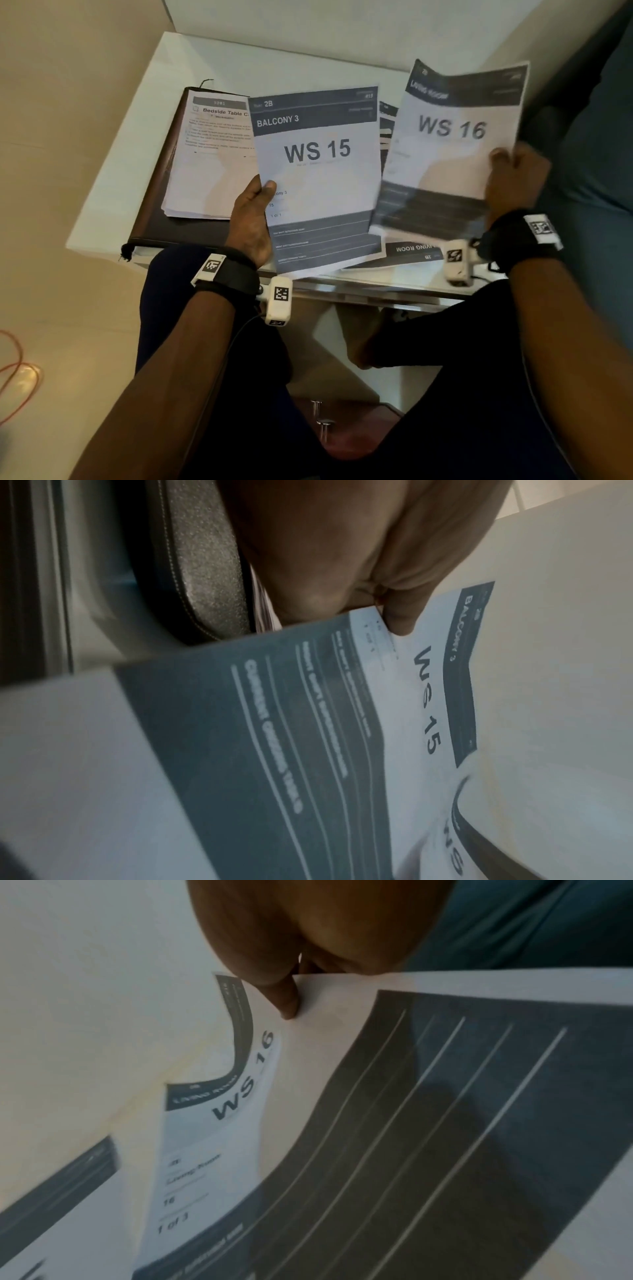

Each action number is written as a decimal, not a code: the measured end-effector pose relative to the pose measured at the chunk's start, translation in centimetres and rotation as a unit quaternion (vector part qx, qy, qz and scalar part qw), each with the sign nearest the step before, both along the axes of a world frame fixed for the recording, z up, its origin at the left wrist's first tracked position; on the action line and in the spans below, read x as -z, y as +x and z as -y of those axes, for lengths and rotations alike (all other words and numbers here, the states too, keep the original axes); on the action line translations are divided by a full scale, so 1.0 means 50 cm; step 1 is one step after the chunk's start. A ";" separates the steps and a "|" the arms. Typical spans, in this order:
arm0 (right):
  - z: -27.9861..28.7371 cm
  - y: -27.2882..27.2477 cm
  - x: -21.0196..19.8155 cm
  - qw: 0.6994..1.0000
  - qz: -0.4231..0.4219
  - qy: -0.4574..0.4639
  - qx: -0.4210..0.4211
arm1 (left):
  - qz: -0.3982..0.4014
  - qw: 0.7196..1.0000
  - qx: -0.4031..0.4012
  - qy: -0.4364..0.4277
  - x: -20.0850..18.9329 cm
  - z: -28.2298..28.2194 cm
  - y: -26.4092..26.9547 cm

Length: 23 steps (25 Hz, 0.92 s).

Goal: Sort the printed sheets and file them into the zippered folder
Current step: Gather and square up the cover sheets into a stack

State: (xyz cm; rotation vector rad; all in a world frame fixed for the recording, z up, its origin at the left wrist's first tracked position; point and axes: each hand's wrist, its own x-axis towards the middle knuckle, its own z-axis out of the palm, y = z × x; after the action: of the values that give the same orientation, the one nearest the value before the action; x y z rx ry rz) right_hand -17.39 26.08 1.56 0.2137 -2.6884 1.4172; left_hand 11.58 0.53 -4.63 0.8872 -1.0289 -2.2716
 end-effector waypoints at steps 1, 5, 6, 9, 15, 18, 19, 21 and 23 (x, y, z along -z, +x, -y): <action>-0.016 -0.022 -0.022 0.999 -0.028 0.005 0.026 | 0.009 1.000 -0.019 0.000 0.005 0.004 -0.001; -0.009 -0.013 -0.049 0.999 -0.049 -0.016 0.007 | 0.042 0.997 -0.058 -0.011 0.012 0.011 -0.004; 0.006 0.005 -0.041 0.999 -0.016 -0.034 -0.022 | 0.050 0.997 -0.049 -0.018 0.011 0.008 -0.006; 0.064 0.084 0.004 0.989 0.084 -0.072 -0.102 | 0.064 0.997 -0.025 -0.030 0.009 0.000 -0.009; 0.152 0.218 0.049 0.927 0.294 -0.196 -0.124 | 0.111 0.992 -0.011 -0.052 0.024 -0.001 -0.014; 0.171 0.262 0.051 0.907 0.331 -0.194 -0.173 | 0.126 0.989 -0.005 -0.072 0.030 0.000 -0.014; 0.171 0.265 0.052 0.905 0.338 -0.189 -0.176 | 0.125 0.989 -0.002 -0.078 0.030 0.001 -0.013; 0.155 0.241 0.062 0.913 0.344 -0.173 -0.134 | 0.131 0.987 -0.007 -0.091 0.028 0.007 -0.007; 0.109 0.190 0.083 0.956 0.282 -0.058 -0.065 | 0.140 0.985 -0.022 -0.102 0.028 0.009 -0.005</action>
State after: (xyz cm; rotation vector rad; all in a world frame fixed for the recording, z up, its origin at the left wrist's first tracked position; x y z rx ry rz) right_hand -7.91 20.61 -2.59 -0.0353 -3.0498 1.9186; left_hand 11.35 0.06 -6.01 1.1495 -1.3216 -1.9986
